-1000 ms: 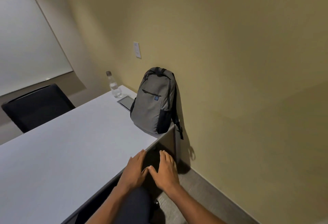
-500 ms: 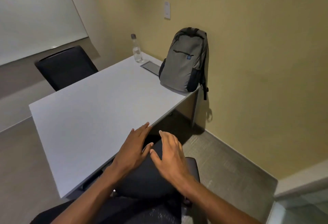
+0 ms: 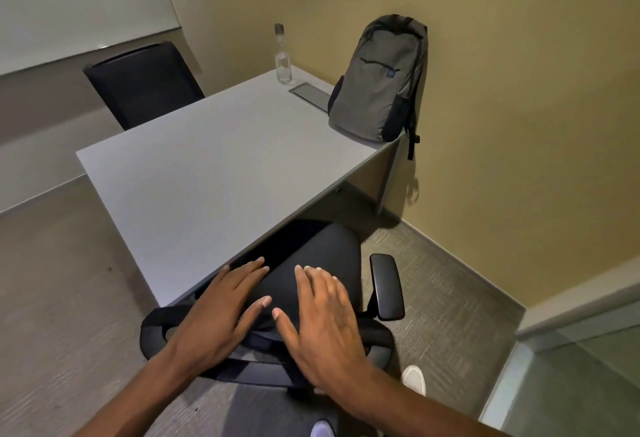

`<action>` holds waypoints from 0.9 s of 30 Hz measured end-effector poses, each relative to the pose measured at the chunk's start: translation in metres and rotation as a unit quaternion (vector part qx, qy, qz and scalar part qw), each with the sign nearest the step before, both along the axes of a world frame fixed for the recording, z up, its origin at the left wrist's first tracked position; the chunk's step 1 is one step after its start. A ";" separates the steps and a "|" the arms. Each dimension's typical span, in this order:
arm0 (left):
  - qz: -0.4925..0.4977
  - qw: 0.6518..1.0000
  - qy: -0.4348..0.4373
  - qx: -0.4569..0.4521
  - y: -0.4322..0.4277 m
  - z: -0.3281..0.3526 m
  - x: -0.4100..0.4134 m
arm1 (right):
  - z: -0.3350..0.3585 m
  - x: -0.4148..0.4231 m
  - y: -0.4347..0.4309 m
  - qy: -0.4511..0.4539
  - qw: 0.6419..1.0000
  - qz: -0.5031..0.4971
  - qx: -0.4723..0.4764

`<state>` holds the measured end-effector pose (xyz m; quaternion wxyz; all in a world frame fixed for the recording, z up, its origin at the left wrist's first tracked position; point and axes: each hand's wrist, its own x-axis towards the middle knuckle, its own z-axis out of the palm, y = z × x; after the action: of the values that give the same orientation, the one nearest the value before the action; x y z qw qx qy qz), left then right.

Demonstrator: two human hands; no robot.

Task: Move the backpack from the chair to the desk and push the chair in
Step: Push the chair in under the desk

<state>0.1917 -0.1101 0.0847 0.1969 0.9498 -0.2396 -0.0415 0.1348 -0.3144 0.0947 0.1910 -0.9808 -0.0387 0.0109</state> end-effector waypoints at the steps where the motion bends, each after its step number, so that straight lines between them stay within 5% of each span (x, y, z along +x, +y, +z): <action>1: 0.003 1.000 0.006 0.010 0.007 -0.004 -0.006 | -0.004 -0.004 0.004 0.008 1.000 0.006 -0.004; 11: 0.030 0.994 0.024 0.104 0.039 -0.040 -0.032 | -0.036 -0.025 0.019 0.092 0.995 0.021 -0.027; 27: 0.047 0.992 -0.065 0.098 0.006 -0.036 -0.025 | -0.036 -0.012 -0.006 0.113 0.993 0.009 -0.042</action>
<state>0.1666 -0.1036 0.0483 0.0882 0.9755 -0.2014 0.0062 0.1224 -0.3200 0.0585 0.1529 -0.9799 -0.0253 0.1255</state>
